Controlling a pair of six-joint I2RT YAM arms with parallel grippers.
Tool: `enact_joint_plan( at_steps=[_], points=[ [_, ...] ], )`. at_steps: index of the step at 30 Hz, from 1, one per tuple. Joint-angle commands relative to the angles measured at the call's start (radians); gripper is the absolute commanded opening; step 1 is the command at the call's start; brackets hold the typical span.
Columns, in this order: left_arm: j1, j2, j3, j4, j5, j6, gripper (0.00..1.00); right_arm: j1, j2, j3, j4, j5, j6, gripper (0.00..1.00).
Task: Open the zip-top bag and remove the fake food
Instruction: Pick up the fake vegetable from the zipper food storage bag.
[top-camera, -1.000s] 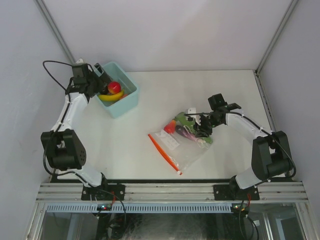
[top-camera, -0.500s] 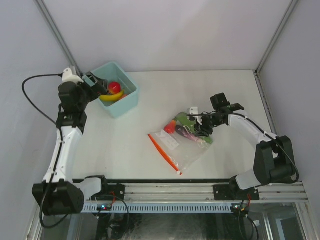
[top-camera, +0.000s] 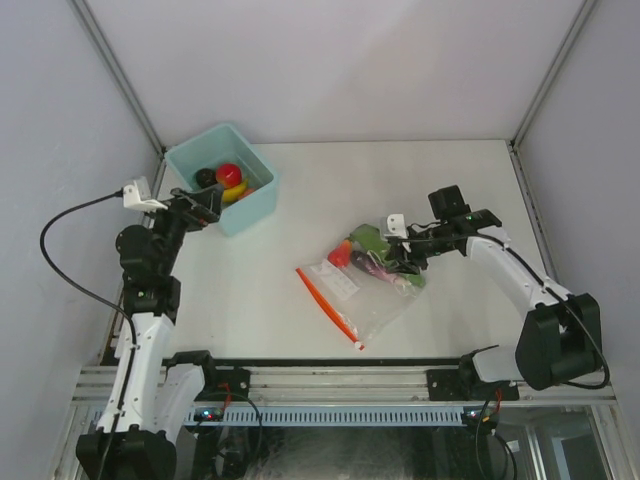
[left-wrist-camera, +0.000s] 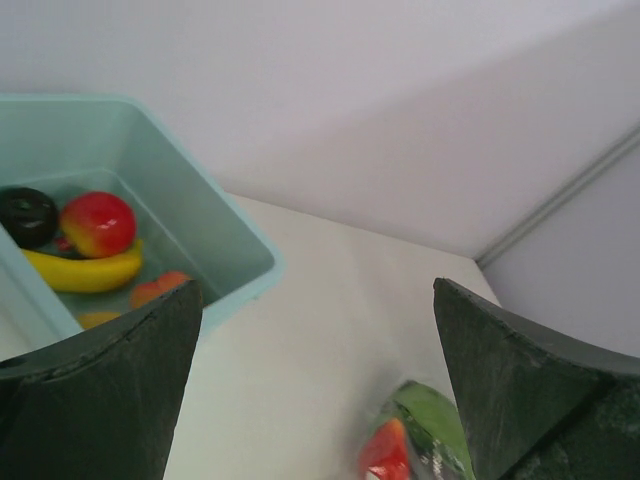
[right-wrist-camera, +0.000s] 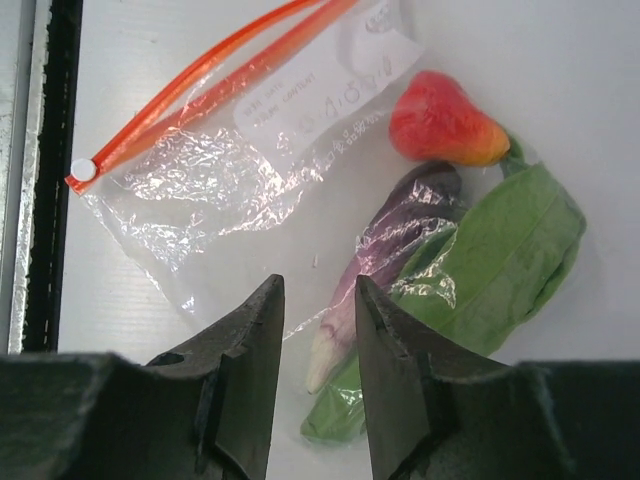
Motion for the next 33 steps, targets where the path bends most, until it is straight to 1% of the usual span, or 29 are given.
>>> enact_joint_plan(
  at_steps=[1,3,5,8,12,14,16,19,21,27,30,33],
  points=[
    [0.006,-0.017,-0.058,0.169,0.169,-0.126,1.0,-0.011,-0.07,0.035,-0.01,-0.091,-0.033,0.35],
    [0.004,-0.017,-0.092,0.215,0.229,-0.159,1.0,-0.014,-0.089,0.04,-0.01,-0.104,-0.034,0.36],
    [-0.01,-0.02,-0.121,0.243,0.266,-0.173,0.97,-0.016,-0.111,0.046,-0.012,-0.112,-0.032,0.36],
    [-0.076,-0.036,-0.154,0.232,0.265,-0.141,0.95,-0.013,-0.135,0.069,-0.034,-0.117,-0.028,0.41],
    [-0.221,-0.077,-0.174,0.115,0.176,-0.012,0.93,-0.001,-0.165,0.125,-0.091,-0.078,-0.045,0.45],
    [-0.296,-0.095,-0.187,0.082,0.125,0.034,0.91,0.005,-0.183,0.145,-0.106,-0.07,-0.044,0.48],
    [-0.362,-0.11,-0.213,0.074,0.072,0.056,0.89,0.014,-0.203,0.159,-0.118,-0.086,-0.045,0.54],
    [-0.464,-0.122,-0.254,0.073,-0.009,0.08,0.87,0.041,-0.238,0.162,-0.122,-0.116,-0.047,0.66],
    [-0.529,-0.113,-0.284,0.084,-0.055,0.088,0.85,0.062,-0.233,0.177,-0.161,-0.142,-0.076,0.71],
    [-0.69,-0.04,-0.333,0.118,-0.135,0.101,0.73,0.12,-0.176,0.186,-0.246,-0.139,-0.138,0.76],
    [-0.752,0.01,-0.343,0.127,-0.184,0.104,0.67,0.118,-0.148,0.179,-0.244,-0.12,-0.139,0.76],
    [-0.794,0.071,-0.35,0.138,-0.216,0.1,0.63,0.112,-0.138,0.151,-0.203,-0.098,-0.113,0.76]
  ],
)
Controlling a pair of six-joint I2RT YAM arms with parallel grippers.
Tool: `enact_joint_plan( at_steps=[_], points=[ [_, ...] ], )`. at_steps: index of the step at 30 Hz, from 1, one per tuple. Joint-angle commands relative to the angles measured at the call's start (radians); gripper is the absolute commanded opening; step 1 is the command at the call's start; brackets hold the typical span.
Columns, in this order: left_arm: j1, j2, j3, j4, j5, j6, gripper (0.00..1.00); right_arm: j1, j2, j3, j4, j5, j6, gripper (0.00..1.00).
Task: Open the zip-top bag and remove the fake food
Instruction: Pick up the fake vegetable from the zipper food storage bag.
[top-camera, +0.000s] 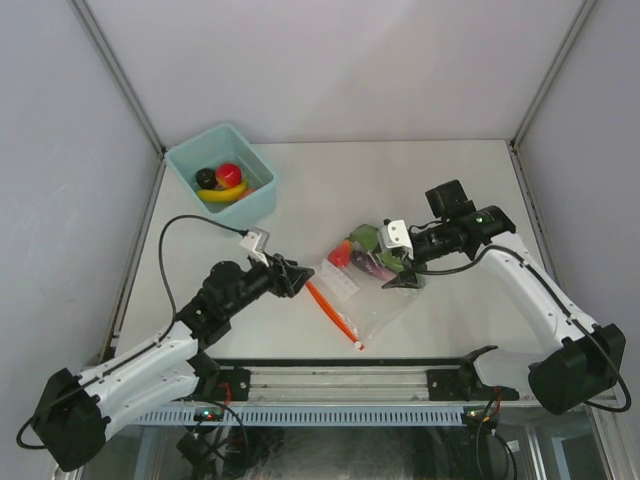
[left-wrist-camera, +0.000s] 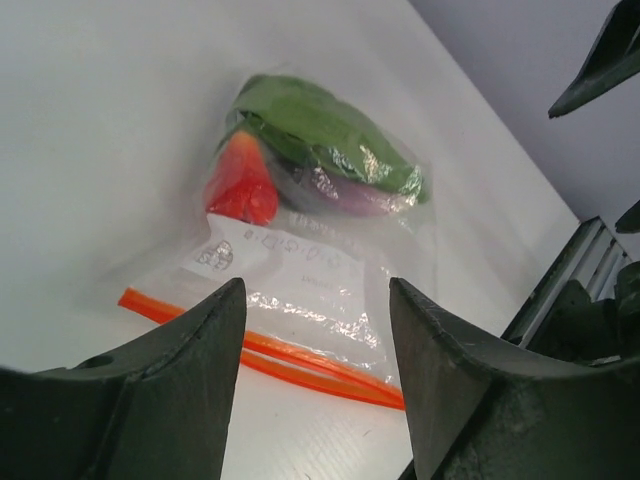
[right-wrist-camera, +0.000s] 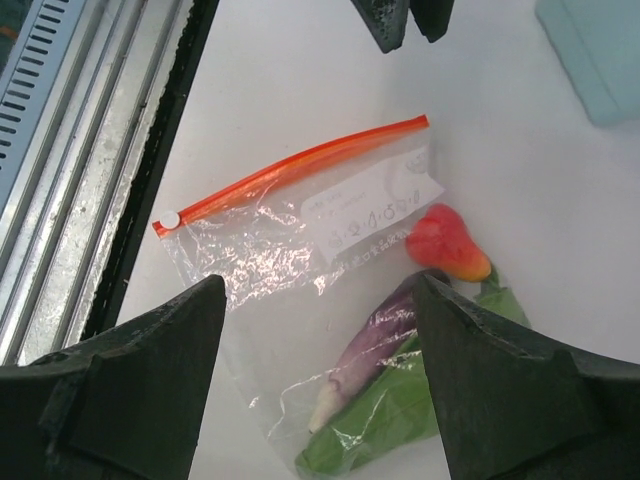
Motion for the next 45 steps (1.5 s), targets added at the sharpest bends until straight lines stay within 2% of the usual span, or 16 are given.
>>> enact_joint_plan(
  at_steps=[1,10,15,30,36,45],
  points=[
    [-0.056,0.07,-0.023,0.069,-0.083,0.019,0.61,-0.007,0.007,-0.018,0.033,0.006,-0.003,0.76],
    [-0.104,0.247,-0.034,0.162,-0.071,-0.022,0.48,-0.028,-0.003,-0.119,0.119,0.059,0.021,0.76],
    [-0.111,0.31,-0.018,0.175,-0.065,-0.031,0.44,-0.054,0.005,-0.152,0.146,0.065,0.023,0.75],
    [-0.127,0.341,-0.047,0.195,-0.093,-0.062,0.37,-0.084,0.026,-0.157,0.127,0.112,-0.02,0.75],
    [-0.128,0.332,-0.06,0.195,-0.091,-0.068,0.36,-0.084,0.019,-0.157,0.095,0.135,-0.092,0.75],
    [-0.128,0.306,-0.086,0.215,-0.079,-0.071,0.35,-0.084,0.023,-0.157,0.026,0.171,-0.302,0.76]
  ],
)
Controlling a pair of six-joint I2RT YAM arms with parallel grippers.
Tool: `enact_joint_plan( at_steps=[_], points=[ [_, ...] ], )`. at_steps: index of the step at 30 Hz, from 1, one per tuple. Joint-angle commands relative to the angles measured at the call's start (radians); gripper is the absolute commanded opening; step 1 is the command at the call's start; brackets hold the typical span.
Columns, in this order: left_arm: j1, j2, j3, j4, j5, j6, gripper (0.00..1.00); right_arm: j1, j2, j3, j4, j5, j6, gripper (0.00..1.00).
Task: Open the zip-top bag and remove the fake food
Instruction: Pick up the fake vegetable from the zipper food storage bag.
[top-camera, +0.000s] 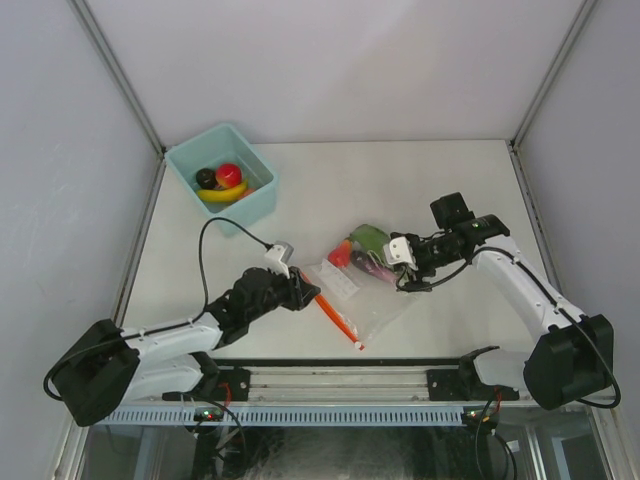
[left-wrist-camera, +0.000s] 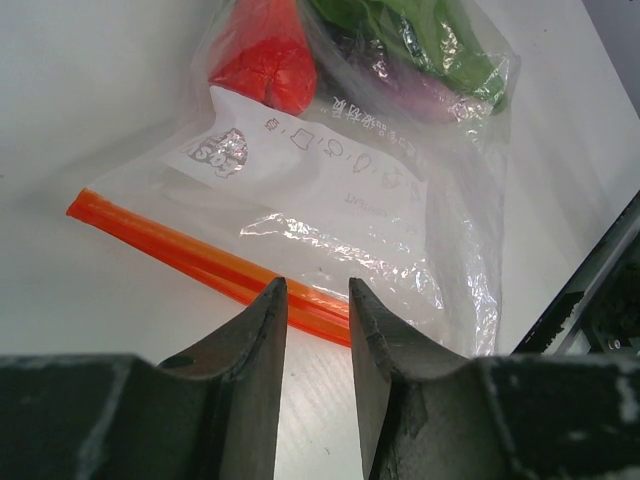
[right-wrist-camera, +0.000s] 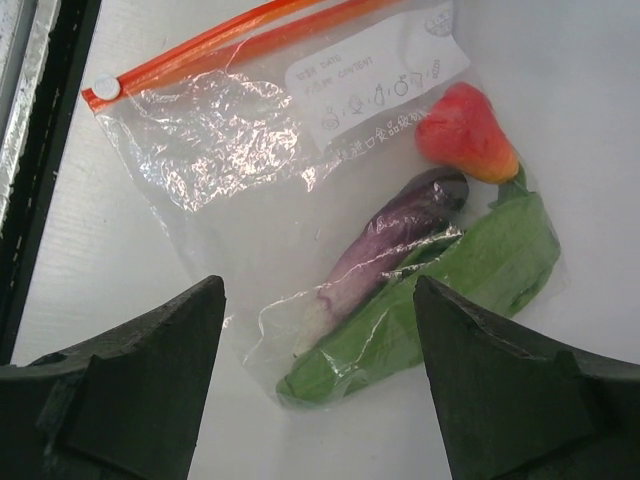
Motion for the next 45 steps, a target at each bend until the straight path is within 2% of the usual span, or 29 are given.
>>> enact_joint_plan(
  at_steps=[1,17,22,24,28,30,33,37,41,45],
  points=[
    [-0.006,-0.033,-0.031,0.059,0.006,-0.01,0.35,-0.004,-0.012,0.001,-0.038,0.02,-0.142,0.77],
    [-0.006,-0.034,-0.077,0.116,0.02,-0.045,0.34,-0.004,0.096,0.083,-0.08,0.167,-0.256,0.76],
    [-0.007,-0.014,-0.08,0.118,0.022,-0.04,0.27,0.004,0.142,0.1,-0.062,0.185,-0.251,0.74],
    [-0.006,-0.002,-0.079,0.118,0.016,-0.037,0.25,0.041,0.169,0.108,-0.052,0.18,-0.233,0.72],
    [-0.006,0.016,-0.08,0.112,0.007,-0.028,0.22,0.15,0.235,0.11,0.02,0.265,-0.16,0.66],
    [-0.007,0.008,-0.095,0.11,0.008,-0.029,0.21,0.157,0.272,0.142,0.037,0.266,-0.137,0.63],
    [-0.006,-0.026,-0.132,0.1,0.009,-0.034,0.19,0.156,0.341,0.197,0.012,0.3,-0.129,0.54],
    [-0.007,-0.035,-0.151,0.078,0.032,-0.025,0.17,0.166,0.371,0.205,0.035,0.364,-0.149,0.51],
    [-0.006,0.031,-0.124,0.109,0.074,-0.027,0.17,0.18,0.399,0.209,0.064,0.428,-0.15,0.46],
    [-0.007,0.109,-0.094,0.205,0.103,-0.049,0.17,0.202,0.436,0.239,0.073,0.492,-0.152,0.37]
  ],
)
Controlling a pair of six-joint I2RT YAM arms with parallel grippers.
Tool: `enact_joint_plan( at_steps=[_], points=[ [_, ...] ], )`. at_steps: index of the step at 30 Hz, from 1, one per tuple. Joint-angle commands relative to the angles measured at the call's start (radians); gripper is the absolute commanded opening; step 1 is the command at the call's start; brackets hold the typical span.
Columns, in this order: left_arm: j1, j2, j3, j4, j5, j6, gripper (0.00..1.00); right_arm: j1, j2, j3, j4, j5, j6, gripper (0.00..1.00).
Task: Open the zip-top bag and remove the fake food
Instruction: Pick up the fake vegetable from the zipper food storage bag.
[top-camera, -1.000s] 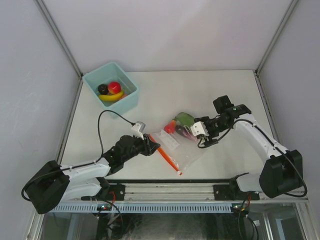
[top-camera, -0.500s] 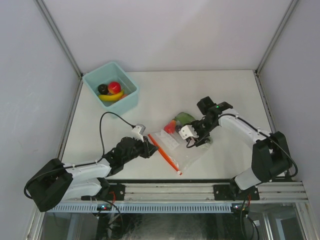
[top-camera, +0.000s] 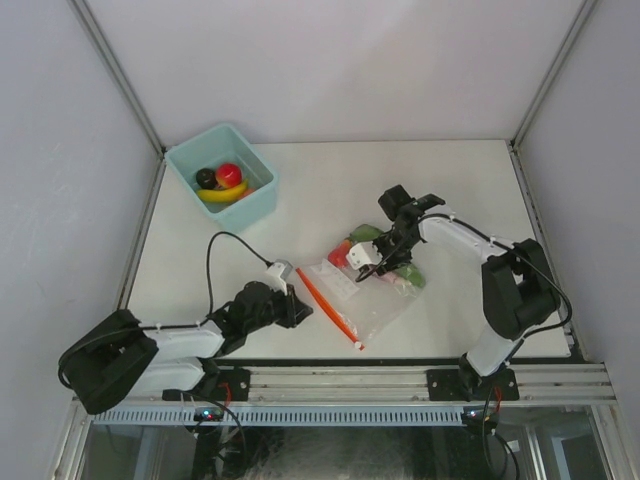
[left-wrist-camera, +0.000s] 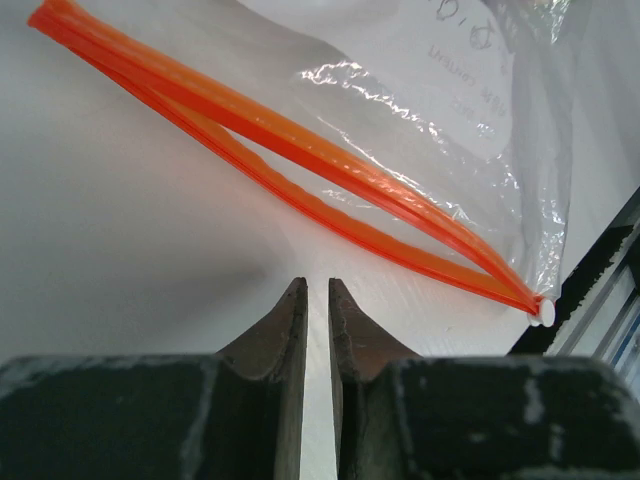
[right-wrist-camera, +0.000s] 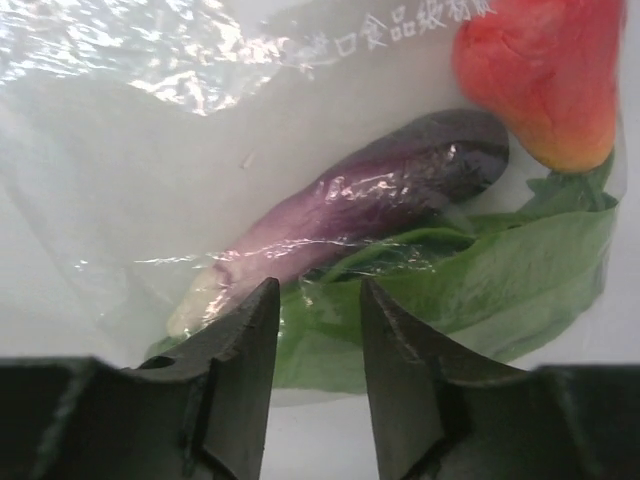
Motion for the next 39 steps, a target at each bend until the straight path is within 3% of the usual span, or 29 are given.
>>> enact_joint_plan(
  at_steps=[1,12,16,29,39],
  points=[
    [-0.004,0.073,0.059,0.131,0.05,-0.015,0.17,0.028,0.034,0.051,0.037,0.085,0.001,0.34],
    [-0.004,0.218,0.128,0.268,0.081,-0.065,0.18,0.056,0.118,0.053,0.043,0.092,0.029,0.12],
    [0.006,0.294,0.155,0.34,0.08,-0.116,0.25,0.073,0.134,0.052,0.025,0.047,0.055,0.08],
    [0.065,0.453,0.188,0.582,0.18,-0.267,0.37,0.091,0.098,0.051,0.009,-0.229,0.247,0.1],
    [0.058,0.519,0.196,0.61,0.164,-0.375,0.41,-0.022,0.067,0.043,0.172,-0.251,0.552,0.15]
  ],
)
